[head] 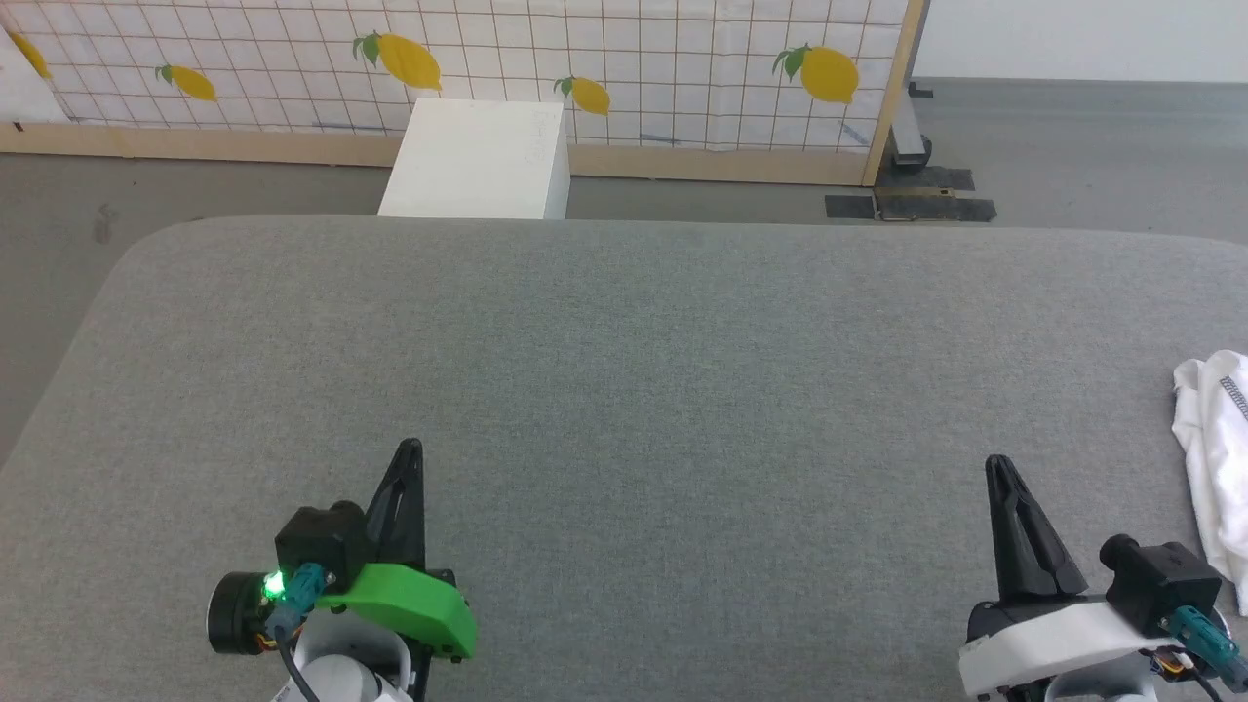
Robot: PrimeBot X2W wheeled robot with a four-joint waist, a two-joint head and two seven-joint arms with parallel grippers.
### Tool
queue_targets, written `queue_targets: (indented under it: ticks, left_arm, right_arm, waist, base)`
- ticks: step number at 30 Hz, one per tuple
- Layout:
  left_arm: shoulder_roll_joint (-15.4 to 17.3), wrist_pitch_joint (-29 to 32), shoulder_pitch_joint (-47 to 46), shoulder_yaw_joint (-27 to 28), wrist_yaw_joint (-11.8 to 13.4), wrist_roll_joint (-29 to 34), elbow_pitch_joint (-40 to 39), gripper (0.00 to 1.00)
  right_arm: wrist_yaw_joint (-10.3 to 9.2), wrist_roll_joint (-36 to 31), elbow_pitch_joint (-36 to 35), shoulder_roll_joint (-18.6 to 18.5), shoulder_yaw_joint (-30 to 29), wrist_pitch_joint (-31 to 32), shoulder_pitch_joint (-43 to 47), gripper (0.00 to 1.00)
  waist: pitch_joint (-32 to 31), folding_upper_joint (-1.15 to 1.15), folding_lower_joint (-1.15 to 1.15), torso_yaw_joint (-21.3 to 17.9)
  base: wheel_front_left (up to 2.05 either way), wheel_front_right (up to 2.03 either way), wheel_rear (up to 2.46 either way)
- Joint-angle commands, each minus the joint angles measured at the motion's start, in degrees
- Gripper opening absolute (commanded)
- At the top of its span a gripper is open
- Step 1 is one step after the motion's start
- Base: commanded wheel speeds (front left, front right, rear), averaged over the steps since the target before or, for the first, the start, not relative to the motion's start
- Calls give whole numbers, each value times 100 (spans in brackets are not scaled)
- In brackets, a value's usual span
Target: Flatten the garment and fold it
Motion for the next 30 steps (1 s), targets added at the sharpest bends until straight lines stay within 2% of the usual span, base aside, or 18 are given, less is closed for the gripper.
queue_targets:
  ticks: [1,30]
  left_arm:
    - [-4,35,64,31,36,91,-60,0]
    - [-12,382,190,130,105,269,-420,0]
  right_arm:
    - [-1,-59,-45,0,13,37,-34,0]
    - [-3,-369,-205,1,43,382,-97,0]
  waist:
    - [-1,0,0,-3]
    - [-22,0,0,-63]
  base:
    - [0,0,0]
    - [0,0,0]
